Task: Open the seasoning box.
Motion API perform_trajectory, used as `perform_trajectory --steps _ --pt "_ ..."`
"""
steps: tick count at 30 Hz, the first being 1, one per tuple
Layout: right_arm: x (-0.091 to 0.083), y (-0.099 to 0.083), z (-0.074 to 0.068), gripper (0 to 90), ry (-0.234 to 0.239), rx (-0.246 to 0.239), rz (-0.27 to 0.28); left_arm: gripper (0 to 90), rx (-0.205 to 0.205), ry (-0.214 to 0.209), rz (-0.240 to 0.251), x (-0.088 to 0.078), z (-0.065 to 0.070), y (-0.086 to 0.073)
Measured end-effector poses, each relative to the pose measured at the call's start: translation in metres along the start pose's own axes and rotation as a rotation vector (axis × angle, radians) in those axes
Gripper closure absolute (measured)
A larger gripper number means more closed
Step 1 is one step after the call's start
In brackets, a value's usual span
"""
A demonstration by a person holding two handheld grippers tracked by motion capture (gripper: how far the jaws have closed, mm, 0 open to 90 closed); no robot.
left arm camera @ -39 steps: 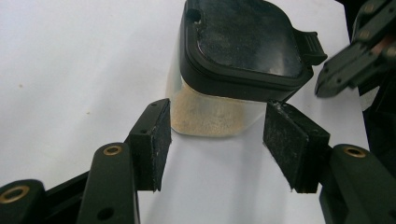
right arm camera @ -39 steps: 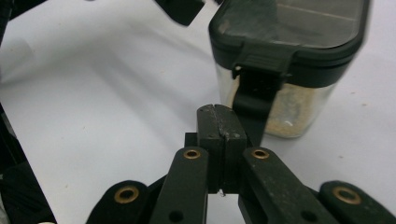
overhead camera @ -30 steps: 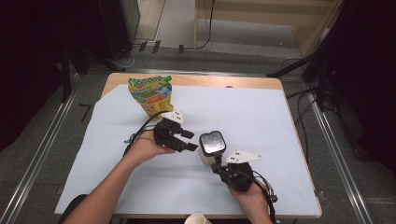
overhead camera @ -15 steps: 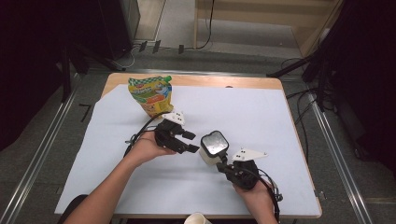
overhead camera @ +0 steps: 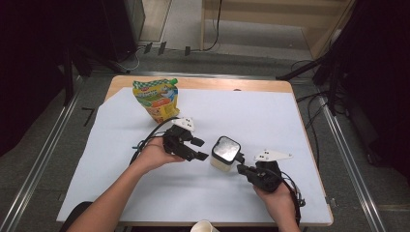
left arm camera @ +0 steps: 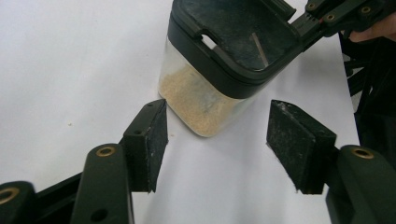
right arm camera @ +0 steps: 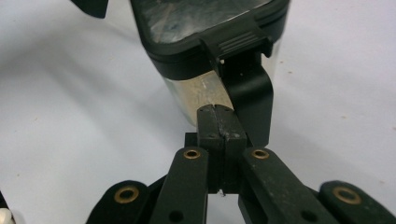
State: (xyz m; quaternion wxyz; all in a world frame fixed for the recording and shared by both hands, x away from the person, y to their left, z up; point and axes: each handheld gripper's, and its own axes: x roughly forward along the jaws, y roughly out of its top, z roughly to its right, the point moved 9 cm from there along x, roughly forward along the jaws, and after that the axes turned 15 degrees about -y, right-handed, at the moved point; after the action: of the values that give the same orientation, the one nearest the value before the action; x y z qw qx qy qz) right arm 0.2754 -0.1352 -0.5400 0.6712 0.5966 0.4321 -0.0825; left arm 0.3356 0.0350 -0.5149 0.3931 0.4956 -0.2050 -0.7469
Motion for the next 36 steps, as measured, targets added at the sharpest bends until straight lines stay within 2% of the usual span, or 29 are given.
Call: perform_trajectory --steps 8,9,10,11,14,18,22,25,27,30,33,36 --pt "-0.001 0.002 0.020 90.0 -0.047 -0.005 0.001 31.3 0.014 -0.001 0.014 0.008 0.001 0.005" --pt "-0.001 0.002 0.021 90.0 -0.048 0.000 -0.002 29.2 0.011 -0.003 0.029 0.010 0.001 0.008" --pt "0.000 0.004 0.026 90.0 -0.058 -0.001 0.002 22.6 0.012 -0.019 0.032 0.011 0.002 0.009" --pt "0.000 0.004 0.026 90.0 -0.058 -0.001 0.002 21.0 0.012 -0.019 0.032 0.011 0.002 0.009" --pt "0.003 0.007 0.033 90.0 -0.074 0.000 0.005 19.3 0.024 -0.023 0.037 0.015 0.002 0.012" --pt "0.006 0.012 0.041 90.0 -0.083 0.018 0.010 16.4 0.016 -0.026 0.047 0.022 0.000 0.018" --pt "0.001 0.013 0.043 90.0 -0.083 0.022 0.016 14.6 0.043 -0.028 0.035 0.026 0.002 0.025" --pt "-0.006 0.015 0.048 90.0 -0.113 0.019 0.032 13.5 0.083 -0.021 0.022 0.030 0.002 0.030" --pt "-0.007 0.017 0.052 90.0 -0.125 0.036 0.033 13.3 0.096 -0.007 0.020 0.034 0.000 0.032" --pt "0.001 0.019 0.059 90.0 -0.143 0.056 0.028 13.3 0.107 -0.006 -0.017 0.043 -0.003 0.029" --pt "0.004 0.021 0.061 90.0 -0.144 0.061 0.027 13.4 0.110 -0.008 -0.026 0.047 -0.003 0.029" --pt "0.013 0.022 0.060 90.0 -0.141 0.059 0.013 14.5 0.140 0.016 -0.049 0.055 -0.005 0.028"
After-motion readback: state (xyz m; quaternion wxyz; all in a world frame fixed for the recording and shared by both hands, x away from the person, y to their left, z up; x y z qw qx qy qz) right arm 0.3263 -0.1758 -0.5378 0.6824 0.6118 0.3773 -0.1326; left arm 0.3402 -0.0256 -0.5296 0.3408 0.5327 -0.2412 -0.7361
